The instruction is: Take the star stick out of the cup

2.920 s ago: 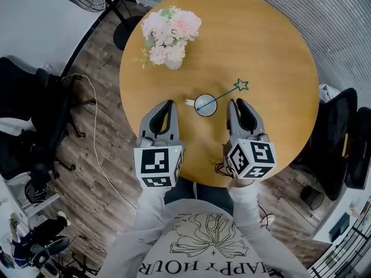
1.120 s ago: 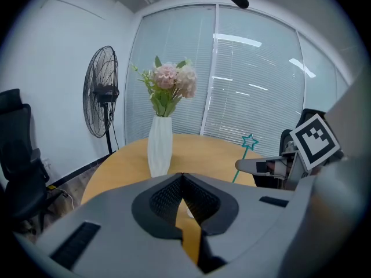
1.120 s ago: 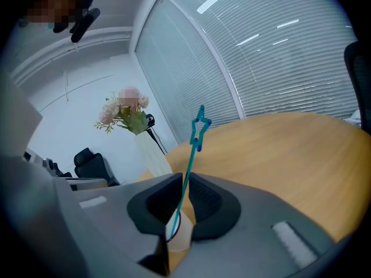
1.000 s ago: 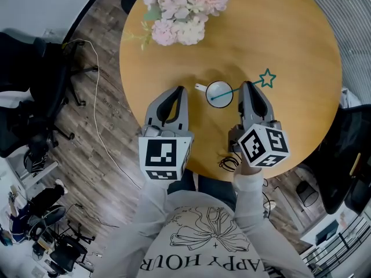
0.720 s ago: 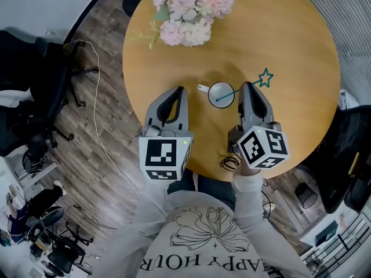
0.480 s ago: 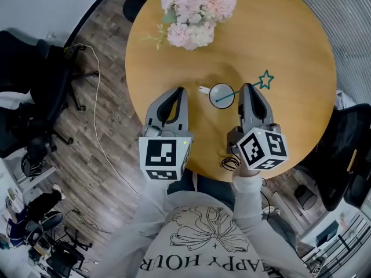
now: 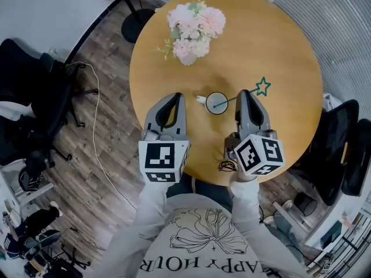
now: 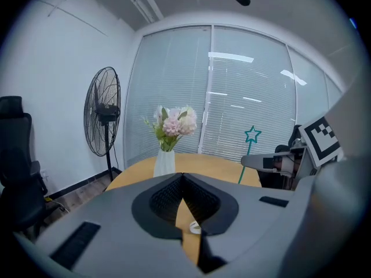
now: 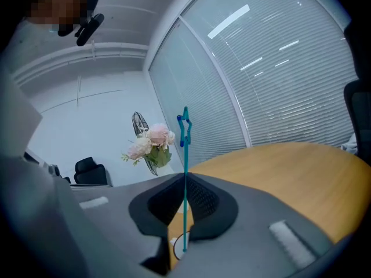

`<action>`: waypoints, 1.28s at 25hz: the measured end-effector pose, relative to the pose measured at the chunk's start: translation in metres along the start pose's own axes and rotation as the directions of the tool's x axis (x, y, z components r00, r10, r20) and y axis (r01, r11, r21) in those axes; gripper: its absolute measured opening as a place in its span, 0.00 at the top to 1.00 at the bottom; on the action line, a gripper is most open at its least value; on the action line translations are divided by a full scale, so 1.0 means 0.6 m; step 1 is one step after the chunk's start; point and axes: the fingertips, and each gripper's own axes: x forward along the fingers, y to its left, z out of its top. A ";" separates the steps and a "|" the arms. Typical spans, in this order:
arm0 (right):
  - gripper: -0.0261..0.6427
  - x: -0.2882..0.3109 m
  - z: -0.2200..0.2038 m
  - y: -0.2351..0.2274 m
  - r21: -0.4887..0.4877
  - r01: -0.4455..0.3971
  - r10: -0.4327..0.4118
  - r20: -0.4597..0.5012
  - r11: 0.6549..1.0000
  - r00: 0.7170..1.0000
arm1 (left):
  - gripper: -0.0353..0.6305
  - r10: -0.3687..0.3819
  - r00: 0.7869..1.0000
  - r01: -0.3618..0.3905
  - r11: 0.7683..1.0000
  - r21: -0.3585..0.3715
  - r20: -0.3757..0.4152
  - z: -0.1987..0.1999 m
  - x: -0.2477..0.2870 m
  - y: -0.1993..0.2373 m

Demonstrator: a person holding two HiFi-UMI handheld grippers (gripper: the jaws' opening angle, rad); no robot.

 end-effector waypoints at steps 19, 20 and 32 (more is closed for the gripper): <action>0.94 -0.114 0.140 0.060 -0.077 0.027 -0.012 0.188 0.997 0.982 | 0.94 -0.047 0.979 0.036 0.998 0.056 0.197 0.131 -0.107 -0.041; 0.94 -0.119 0.144 0.064 -0.083 0.027 -0.010 0.194 0.996 0.981 | 0.94 -0.047 0.978 0.036 0.998 0.057 0.206 0.135 -0.112 -0.042; 0.94 -0.166 0.185 0.082 -0.132 0.036 -0.003 0.243 0.991 0.970 | 0.94 -0.040 0.962 0.021 0.997 0.073 0.270 0.175 -0.156 -0.054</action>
